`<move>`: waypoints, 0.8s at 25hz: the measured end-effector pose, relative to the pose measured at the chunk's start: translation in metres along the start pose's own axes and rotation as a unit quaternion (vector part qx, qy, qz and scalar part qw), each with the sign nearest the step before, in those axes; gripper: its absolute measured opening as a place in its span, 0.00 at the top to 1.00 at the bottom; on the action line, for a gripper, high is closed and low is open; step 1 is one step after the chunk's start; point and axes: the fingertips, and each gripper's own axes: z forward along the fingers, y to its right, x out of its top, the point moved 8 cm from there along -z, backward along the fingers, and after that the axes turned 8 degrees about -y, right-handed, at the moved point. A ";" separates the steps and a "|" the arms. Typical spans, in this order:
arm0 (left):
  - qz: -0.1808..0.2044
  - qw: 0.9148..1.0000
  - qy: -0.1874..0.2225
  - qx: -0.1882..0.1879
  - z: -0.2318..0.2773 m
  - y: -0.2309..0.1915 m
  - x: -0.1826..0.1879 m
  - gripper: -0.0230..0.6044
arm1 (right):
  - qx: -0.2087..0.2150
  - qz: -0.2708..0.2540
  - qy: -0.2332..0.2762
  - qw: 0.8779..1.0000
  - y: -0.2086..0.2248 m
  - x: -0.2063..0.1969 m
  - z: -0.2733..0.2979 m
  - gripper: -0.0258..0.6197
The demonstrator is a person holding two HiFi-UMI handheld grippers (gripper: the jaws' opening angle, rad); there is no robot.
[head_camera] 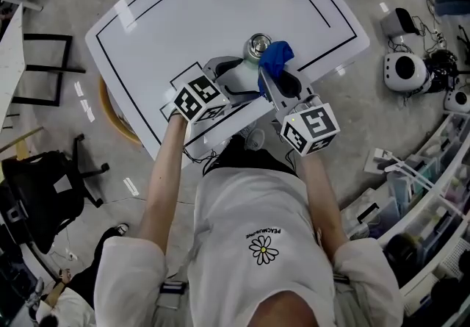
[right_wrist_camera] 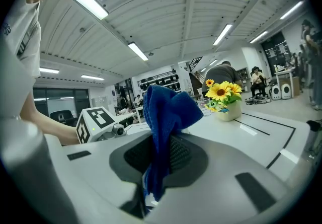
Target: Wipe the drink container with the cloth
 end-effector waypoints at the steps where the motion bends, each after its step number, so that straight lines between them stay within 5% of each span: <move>1: 0.000 1.000 0.006 0.006 -0.003 -0.003 -0.001 0.34 | -0.001 0.003 0.001 1.000 0.000 0.000 0.000 0.90; 7: -0.026 0.998 0.053 0.029 0.000 -0.040 0.014 0.34 | -0.006 0.006 0.000 1.000 0.002 0.002 -0.001 0.90; 20: -0.013 0.999 0.033 0.007 0.012 -0.011 0.011 0.34 | -0.091 0.034 -0.005 0.995 0.026 0.002 -0.004 0.90</move>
